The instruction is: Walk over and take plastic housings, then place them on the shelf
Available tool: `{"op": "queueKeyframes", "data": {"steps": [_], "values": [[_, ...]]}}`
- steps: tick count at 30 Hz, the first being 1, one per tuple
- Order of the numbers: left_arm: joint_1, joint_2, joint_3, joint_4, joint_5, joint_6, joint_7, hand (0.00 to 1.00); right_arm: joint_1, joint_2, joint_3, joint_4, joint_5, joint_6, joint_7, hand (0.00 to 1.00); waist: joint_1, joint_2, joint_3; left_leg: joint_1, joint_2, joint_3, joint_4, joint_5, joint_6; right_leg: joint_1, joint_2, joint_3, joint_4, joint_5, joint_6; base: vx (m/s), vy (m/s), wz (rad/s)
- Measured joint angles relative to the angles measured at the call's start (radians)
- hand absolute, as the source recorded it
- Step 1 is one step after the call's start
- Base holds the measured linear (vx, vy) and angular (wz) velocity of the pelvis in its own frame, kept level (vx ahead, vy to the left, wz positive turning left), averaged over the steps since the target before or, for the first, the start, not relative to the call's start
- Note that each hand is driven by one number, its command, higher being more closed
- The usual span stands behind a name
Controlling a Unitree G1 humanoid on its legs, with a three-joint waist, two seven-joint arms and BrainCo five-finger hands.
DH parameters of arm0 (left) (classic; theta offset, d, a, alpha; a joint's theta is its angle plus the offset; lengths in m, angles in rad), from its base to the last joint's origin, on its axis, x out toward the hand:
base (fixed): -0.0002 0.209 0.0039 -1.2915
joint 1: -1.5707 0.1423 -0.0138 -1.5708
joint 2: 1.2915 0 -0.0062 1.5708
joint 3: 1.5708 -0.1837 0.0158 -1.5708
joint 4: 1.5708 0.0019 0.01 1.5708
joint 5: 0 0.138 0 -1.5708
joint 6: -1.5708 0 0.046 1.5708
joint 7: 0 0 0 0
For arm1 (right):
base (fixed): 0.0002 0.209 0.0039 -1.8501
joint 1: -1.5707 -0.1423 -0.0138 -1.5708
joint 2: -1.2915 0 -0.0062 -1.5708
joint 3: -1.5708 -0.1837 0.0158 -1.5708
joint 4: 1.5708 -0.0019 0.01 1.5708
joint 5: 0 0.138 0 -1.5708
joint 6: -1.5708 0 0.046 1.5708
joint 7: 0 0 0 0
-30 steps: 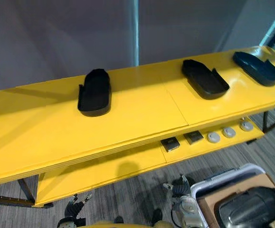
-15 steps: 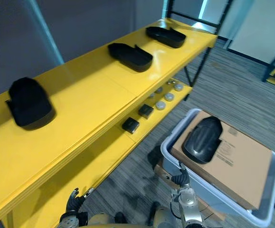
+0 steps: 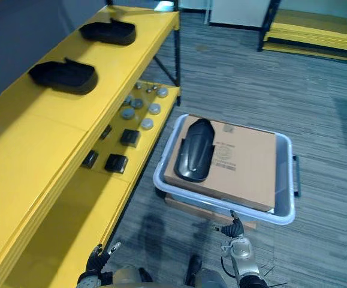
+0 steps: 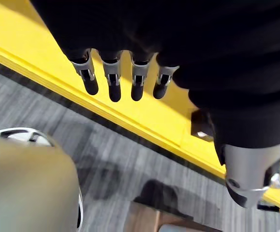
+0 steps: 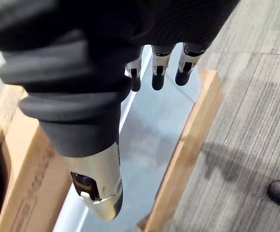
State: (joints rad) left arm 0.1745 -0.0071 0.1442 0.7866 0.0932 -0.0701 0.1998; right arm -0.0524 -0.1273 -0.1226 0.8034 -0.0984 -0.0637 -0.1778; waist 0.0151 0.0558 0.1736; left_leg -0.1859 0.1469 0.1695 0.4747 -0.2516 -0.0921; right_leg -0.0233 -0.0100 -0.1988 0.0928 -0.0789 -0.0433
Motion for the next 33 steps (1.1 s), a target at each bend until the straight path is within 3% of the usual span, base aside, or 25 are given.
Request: {"op": "queueKeyframes", "data": {"steps": [2, 3, 4, 8, 14, 20, 24, 28, 33], "values": [[0.000, -0.001, -0.021, -0.004, -0.004, -0.001, -0.004, 0.00, 0.000, 0.003, -0.023, 0.000, 0.023, -0.001, -0.003, 0.00, 0.001, 0.003, 0.002, -0.012, -0.062, -0.088, -0.125, 0.013, -0.010, 0.009, -0.011, 0.045, -0.010, 0.004, 0.009, 0.16, 0.149, -0.88], [-0.001, -0.001, -0.027, -0.002, -0.004, 0.001, -0.006, 0.00, 0.001, 0.000, -0.026, 0.004, 0.031, -0.001, -0.014, 0.00, 0.001, 0.017, 0.002, -0.008, -0.070, -0.114, -0.208, 0.098, 0.001, 0.020, 0.001, 0.071, -0.021, 0.005, 0.029, 0.17, 0.182, -0.90], [0.000, 0.000, -0.026, 0.000, -0.004, 0.001, -0.006, 0.00, 0.003, 0.001, -0.027, 0.008, 0.032, -0.001, -0.017, 0.00, 0.001, 0.019, 0.002, -0.001, -0.068, -0.107, -0.203, 0.130, 0.053, 0.026, 0.005, 0.089, -0.027, 0.004, 0.039, 0.18, 0.192, -0.73], [-0.045, 0.024, -0.025, 0.001, -0.005, 0.007, -0.005, 0.00, 0.032, 0.035, -0.053, 0.001, 0.053, 0.000, -0.018, 0.00, -0.002, -0.032, -0.001, 0.055, -0.116, -0.056, -0.258, 0.129, 0.071, 0.049, -0.053, 0.091, -0.047, 0.006, 0.089, 0.16, 0.162, -0.20], [-0.035, 0.062, -0.023, 0.001, -0.013, 0.016, -0.003, 0.00, 0.041, 0.043, -0.137, -0.037, 0.101, -0.003, -0.026, 0.00, 0.000, -0.033, -0.010, 0.129, -0.153, -0.029, -0.322, 0.136, 0.082, 0.088, -0.082, 0.091, -0.076, 0.023, 0.122, 0.08, 0.096, -0.13], [-0.009, 0.068, -0.019, 0.001, -0.012, 0.018, -0.004, 0.00, 0.061, 0.037, -0.305, -0.116, 0.128, -0.005, -0.064, 0.00, -0.002, -0.035, -0.017, 0.174, -0.151, -0.030, -0.372, 0.150, 0.104, 0.109, -0.080, 0.091, -0.078, 0.028, 0.128, 0.03, 0.007, -0.05], [0.031, 0.063, -0.019, 0.002, -0.012, 0.022, -0.004, 0.00, 0.092, 0.012, -0.416, -0.208, 0.134, -0.004, -0.122, 0.00, -0.005, -0.036, -0.061, 0.190, -0.154, -0.031, -0.412, 0.164, 0.119, 0.106, -0.079, 0.091, -0.080, 0.028, 0.128, -0.01, -0.001, -0.04], [0.043, 0.054, -0.018, 0.003, -0.012, 0.021, -0.005, 0.00, 0.093, -0.006, -0.425, -0.342, 0.137, -0.005, -0.169, 0.00, -0.010, -0.042, -0.071, 0.202, -0.168, -0.033, -0.458, 0.196, 0.123, 0.098, -0.089, 0.090, -0.082, 0.028, 0.128, -0.07, 0.019, -0.01], [0.042, 0.057, -0.019, 0.009, -0.012, 0.015, -0.005, 0.00, 0.076, -0.008, -0.274, -0.589, 0.107, -0.011, -0.168, 0.00, -0.005, -0.051, -0.077, 0.214, -0.188, -0.038, -0.541, 0.258, 0.133, 0.070, -0.099, 0.089, -0.091, 0.036, 0.129, -0.14, 0.012, -0.01]]}}
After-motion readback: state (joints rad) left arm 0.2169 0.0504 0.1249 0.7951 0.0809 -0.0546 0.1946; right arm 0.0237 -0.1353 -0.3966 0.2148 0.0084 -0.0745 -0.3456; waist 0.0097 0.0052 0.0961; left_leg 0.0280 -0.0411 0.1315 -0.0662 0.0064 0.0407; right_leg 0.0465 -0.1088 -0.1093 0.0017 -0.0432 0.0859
